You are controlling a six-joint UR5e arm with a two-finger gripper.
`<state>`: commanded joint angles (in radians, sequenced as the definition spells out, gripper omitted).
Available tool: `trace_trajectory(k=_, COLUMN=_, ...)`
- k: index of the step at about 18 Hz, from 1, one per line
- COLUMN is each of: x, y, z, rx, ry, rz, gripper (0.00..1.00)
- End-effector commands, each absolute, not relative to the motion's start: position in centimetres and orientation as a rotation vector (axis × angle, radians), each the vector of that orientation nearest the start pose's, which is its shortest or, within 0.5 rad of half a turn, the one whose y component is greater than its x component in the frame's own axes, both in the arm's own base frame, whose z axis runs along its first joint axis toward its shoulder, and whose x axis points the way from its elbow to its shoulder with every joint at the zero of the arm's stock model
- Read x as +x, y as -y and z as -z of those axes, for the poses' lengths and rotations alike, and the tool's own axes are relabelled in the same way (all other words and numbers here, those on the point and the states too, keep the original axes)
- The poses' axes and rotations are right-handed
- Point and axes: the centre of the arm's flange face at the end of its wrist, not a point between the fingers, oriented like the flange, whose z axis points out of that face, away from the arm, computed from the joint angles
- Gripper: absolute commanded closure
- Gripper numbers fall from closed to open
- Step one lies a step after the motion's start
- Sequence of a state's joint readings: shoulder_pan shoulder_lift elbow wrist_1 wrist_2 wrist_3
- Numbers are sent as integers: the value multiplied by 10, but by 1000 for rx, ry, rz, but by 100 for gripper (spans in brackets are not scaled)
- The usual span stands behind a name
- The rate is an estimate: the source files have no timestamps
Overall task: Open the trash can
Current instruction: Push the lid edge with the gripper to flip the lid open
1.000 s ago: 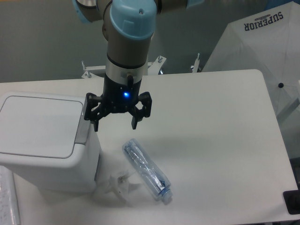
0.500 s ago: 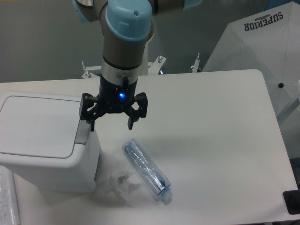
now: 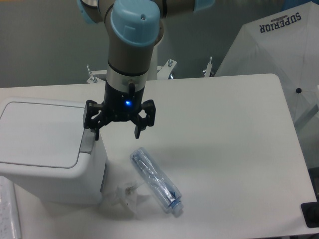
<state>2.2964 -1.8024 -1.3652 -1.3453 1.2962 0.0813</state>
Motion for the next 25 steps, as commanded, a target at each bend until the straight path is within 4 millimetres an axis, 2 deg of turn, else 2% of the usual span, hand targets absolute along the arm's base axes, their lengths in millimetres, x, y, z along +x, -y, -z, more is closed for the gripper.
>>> trace_trajectory(k=20, x=-282, y=-562, z=-485, rx=-2719, ry=862, rz=256, gripper=0)
trace_trajectory(k=22, x=-282, y=-562, z=-489, rx=-2713, ry=856, rz=249, gripper=0)
trace_trajectory(k=25, x=-285, y=-561, z=-508, rx=-2687, ry=824, rz=213, gripper=0)
